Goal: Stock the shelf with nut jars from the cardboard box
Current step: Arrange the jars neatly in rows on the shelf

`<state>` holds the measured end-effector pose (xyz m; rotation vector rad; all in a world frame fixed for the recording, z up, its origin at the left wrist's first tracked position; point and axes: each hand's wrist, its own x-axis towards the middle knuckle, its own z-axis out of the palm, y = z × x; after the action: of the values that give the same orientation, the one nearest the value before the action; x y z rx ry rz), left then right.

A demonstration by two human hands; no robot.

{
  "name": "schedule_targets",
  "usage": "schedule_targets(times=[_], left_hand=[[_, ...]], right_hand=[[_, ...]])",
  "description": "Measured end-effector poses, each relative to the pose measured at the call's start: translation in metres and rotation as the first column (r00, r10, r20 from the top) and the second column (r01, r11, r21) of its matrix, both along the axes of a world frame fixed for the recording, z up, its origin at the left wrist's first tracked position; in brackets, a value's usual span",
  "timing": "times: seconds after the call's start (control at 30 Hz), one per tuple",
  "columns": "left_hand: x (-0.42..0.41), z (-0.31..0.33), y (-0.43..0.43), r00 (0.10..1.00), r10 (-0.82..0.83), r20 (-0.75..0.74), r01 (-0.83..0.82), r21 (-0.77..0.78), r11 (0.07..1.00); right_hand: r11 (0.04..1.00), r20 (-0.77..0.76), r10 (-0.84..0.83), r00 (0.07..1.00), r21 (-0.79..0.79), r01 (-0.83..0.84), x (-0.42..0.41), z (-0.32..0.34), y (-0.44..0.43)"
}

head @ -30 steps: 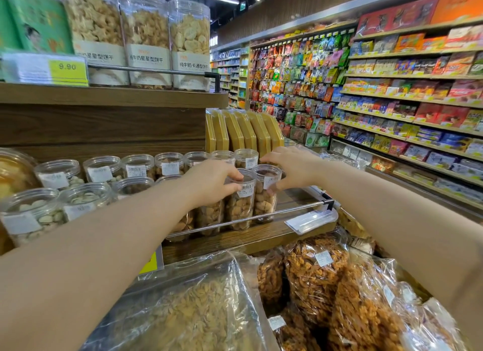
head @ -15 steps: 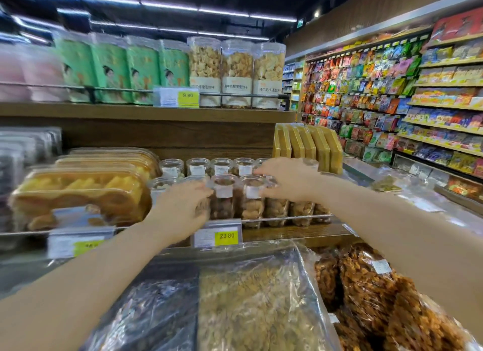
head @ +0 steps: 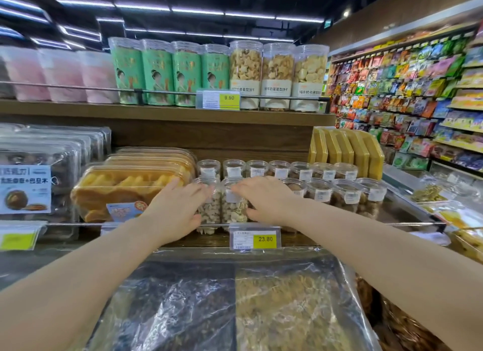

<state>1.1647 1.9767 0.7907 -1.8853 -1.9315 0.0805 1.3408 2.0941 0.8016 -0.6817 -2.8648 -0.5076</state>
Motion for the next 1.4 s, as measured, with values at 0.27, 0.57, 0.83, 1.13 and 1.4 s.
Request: schedule_targets(times=[0.27,0.57,0.83,1.13,1.4], left_hand=[[-0.002,0.026,0.028,0.988,0.027,0.154,-0.022,-0.030,0.999],[-0.008,0.012,0.044,0.988,0.046,0.145,-0.037,-0.068,0.997],[-0.002,0.014,0.060,0.985,0.111,0.129,-0.105,-0.049,0.993],[0.016,0.008,0.052,0.988,0.031,0.148,-0.029,-0.020,0.999],[0.067,-0.014,0.048,0.960,-0.204,0.192,0.205,0.015,0.979]], right_hand=[[0.999,-0.056,-0.023,0.998,0.024,0.024,-0.023,0.009,0.013],[0.997,-0.010,-0.081,0.997,0.006,0.081,-0.027,0.008,0.023],[0.990,0.024,-0.129,0.991,-0.050,0.130,-0.032,0.002,0.035],[0.989,-0.032,-0.095,0.995,-0.113,0.091,0.009,0.004,0.014],[0.980,0.022,-0.197,0.980,-0.032,0.198,0.091,-0.016,-0.011]])
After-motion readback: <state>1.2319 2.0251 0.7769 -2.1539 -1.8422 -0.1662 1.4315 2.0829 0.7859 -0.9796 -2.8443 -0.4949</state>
